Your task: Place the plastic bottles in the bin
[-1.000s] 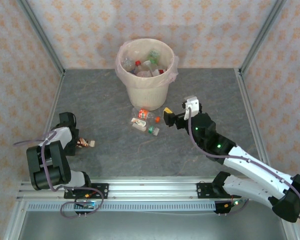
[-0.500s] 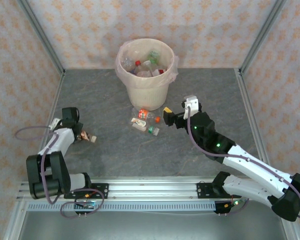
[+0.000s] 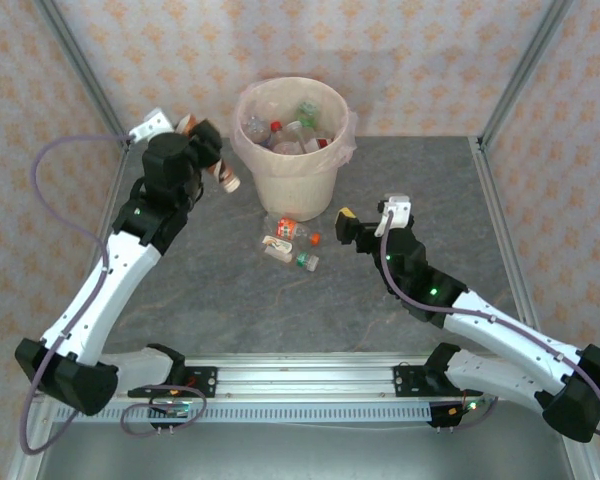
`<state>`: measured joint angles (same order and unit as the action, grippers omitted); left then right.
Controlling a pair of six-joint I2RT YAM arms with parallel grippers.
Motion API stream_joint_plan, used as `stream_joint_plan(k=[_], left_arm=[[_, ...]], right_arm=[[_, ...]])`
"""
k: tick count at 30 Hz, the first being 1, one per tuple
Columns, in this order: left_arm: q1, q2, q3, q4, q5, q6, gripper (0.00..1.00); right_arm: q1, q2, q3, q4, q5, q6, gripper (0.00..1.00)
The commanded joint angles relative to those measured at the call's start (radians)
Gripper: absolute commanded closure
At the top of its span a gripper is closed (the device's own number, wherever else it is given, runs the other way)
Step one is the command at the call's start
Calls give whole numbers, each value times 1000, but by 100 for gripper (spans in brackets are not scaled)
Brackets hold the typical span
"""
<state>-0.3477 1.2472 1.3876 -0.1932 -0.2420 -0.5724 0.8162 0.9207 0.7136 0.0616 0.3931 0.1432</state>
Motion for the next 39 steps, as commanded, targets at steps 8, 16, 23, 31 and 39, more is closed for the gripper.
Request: stream_joint_plan(k=[8,16,23,31,39], left_arm=[[-195,509,622,98,-96,451,50],[-201,845,922,240,-311,738,50],[-173,980,1049,194,-340,804,47],[-146,995,1070,49,-298,794,16],[-147,930,1131,-187,-156,648,0]], right_arm=[[-5,-67,-25,22,57,37,1],[-5,-134,-41,-24,103,19,1],[-5,-157,-52,-34,137,-8,1],[-5,-153,-51,-28,138,-32,1],[-5,-143,-54,-14,133,-34,1]])
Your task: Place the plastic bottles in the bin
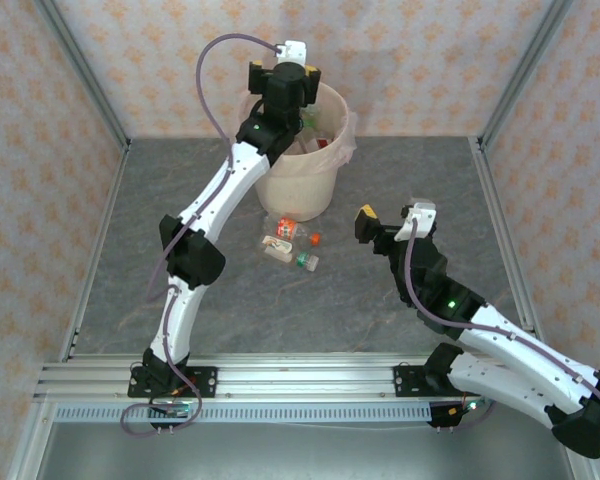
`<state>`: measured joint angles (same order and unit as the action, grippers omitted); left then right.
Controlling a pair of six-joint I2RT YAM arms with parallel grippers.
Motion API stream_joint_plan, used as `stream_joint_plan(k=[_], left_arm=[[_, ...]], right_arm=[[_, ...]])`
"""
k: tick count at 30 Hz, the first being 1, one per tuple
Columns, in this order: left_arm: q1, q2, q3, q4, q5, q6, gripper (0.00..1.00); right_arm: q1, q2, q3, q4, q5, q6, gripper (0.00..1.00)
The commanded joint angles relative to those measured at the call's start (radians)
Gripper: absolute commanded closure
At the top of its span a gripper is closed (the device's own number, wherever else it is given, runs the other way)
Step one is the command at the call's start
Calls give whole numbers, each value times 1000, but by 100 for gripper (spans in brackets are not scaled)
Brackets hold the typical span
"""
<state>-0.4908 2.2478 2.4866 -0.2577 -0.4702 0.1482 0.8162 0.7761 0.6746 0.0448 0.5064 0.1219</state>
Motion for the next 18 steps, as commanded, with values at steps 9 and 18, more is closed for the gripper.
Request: stream_joint_plan(k=[9,18], left_arm=[[-5,-301,-236,-161,292,-281,0],[-4,-676,-741,54,463,-457,0]], right_arm=[[-9,97,25,-84,-131,-19,1],[-23,373,111,-162,-467,-71,1]])
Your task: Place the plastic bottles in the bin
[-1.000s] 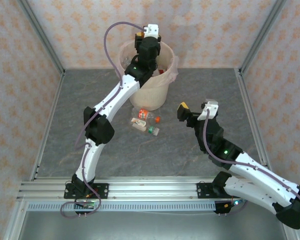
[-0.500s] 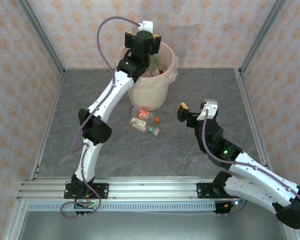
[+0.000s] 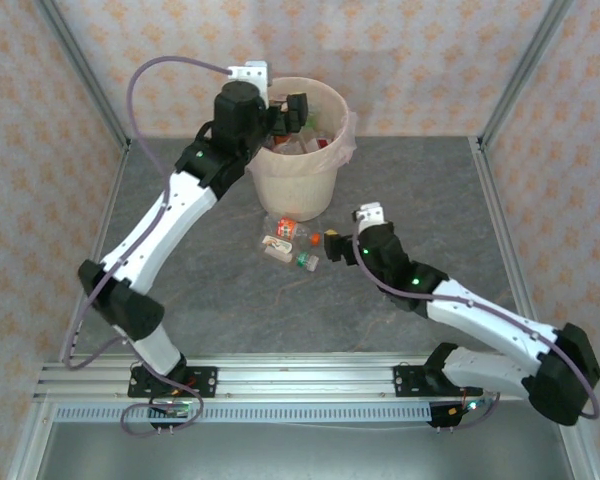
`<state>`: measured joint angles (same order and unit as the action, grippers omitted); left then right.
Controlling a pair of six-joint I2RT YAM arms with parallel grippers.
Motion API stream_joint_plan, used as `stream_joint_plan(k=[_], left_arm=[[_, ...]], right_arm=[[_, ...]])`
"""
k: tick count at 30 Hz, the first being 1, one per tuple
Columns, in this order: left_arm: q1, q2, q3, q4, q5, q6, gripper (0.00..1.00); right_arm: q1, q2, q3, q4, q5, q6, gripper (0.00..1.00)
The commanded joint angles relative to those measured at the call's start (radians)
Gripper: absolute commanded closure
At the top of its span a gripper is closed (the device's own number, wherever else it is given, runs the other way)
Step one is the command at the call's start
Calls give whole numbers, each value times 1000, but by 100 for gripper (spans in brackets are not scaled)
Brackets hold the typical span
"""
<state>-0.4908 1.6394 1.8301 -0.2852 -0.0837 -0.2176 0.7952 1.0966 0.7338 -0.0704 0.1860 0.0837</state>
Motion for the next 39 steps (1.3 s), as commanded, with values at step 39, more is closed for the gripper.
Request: stream_joint_plan(k=[39], left_arm=[[25,-903,-1083,-258,-241,-539,0]], right_arm=[[82,829,449,-202,-251,-371,24]])
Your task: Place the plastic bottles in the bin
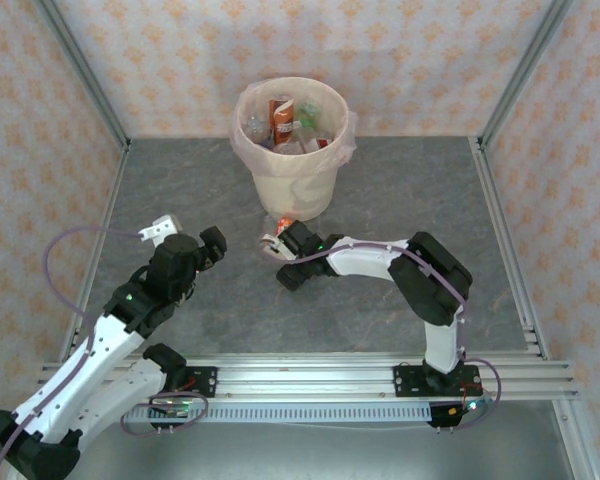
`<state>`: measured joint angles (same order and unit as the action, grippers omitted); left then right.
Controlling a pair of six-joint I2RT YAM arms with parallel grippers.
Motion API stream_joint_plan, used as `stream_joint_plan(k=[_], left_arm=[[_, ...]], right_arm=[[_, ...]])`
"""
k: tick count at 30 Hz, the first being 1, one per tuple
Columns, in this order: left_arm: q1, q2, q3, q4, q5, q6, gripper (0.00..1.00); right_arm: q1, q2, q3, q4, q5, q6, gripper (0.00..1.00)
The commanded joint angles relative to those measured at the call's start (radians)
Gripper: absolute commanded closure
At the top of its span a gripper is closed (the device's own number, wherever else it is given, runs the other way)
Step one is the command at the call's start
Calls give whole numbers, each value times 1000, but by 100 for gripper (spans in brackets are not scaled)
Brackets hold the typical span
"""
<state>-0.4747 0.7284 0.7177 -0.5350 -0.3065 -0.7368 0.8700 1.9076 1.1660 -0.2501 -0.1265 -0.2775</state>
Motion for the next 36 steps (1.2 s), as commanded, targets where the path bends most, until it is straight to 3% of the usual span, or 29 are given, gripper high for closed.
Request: stream_joint_plan(k=[1,6,12,22,24,27,29,36], left_arm=[[9,10,28,-7,-22,-23,0],[29,41,38,-13,-25,-46,0],[36,91,58,19,15,-42,0],[38,116,51,229,251,21,0],[38,95,52,229,228,-1,0],[38,67,62,138,82,-78,0],[38,60,63,108,43,-84,0],[39,93,68,80,57,-91,0]], right_arm=[[9,10,10,-17,62,-9,27],[9,-56,-31,12,42,-10,46],[9,-188,-94,59,51,14,62],[9,-429,-140,104,15,44,63],[8,-501,-138,110,11,48,63],[-18,-610,-122,130,-17,70,63],[-54,-647,-75,118,-20,98,64],[-160,-535,238,11,47,179,64]])
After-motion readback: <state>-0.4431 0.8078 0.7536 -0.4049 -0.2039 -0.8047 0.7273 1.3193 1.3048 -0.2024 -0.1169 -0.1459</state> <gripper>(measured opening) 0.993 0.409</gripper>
